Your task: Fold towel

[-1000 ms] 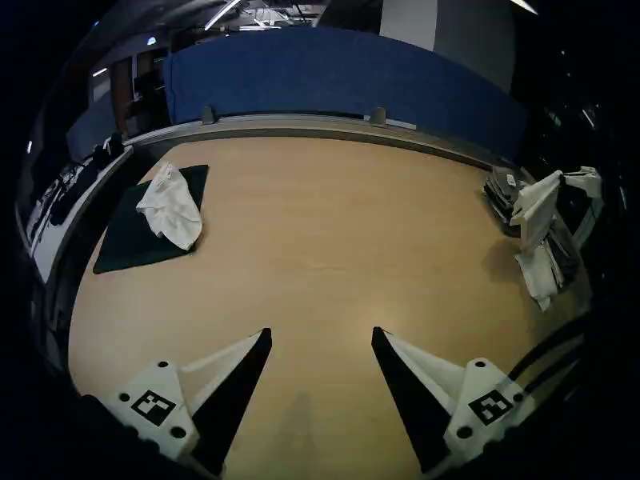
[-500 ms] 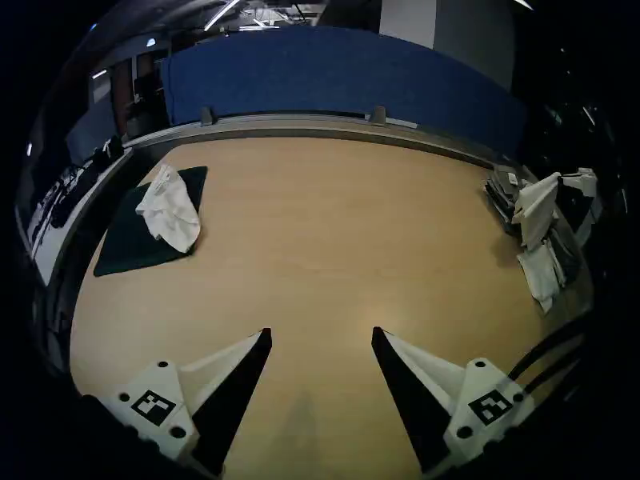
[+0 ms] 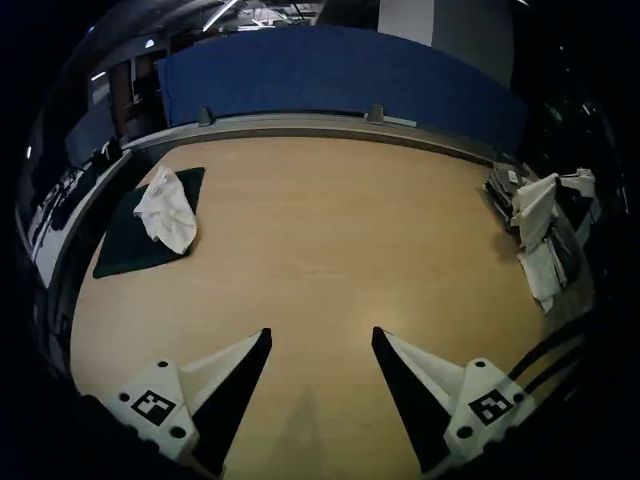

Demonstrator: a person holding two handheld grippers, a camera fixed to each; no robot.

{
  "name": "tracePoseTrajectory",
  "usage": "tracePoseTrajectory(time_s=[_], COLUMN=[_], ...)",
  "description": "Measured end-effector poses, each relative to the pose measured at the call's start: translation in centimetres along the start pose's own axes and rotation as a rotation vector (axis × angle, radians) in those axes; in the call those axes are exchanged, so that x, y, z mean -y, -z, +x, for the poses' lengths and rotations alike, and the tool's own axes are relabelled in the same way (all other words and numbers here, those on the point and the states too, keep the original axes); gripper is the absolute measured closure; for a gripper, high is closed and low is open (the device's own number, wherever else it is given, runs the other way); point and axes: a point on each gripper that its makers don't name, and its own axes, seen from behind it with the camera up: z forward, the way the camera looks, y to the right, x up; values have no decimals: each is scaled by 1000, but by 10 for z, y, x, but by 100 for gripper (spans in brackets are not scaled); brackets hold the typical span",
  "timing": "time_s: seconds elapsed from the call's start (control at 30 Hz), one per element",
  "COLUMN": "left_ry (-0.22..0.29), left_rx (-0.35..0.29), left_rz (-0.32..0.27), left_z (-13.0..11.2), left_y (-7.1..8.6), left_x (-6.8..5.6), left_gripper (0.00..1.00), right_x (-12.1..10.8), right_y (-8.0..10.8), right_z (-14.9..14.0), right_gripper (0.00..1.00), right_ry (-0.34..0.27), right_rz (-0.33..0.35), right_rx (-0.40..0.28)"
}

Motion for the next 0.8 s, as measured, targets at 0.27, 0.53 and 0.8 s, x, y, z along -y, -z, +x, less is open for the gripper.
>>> tracePoseTrajectory(time_s=[0.27, 0.53, 0.8], left_ry=[-7, -11, -24], left_rx=[2, 0, 1], left_rz=[-2, -5, -16], left_z=[0, 4, 5], left_y=[-1, 0, 0], left_x=[-4, -9, -18], left_gripper=[7, 7, 7], right_x=[2, 11, 18], right_y=[-1, 12, 32], right_z=[-11, -44, -100], right_gripper=[96, 96, 96], right_ry=[-13, -53, -120], right_rz=[10, 19, 7], right_rx=[4, 23, 68])
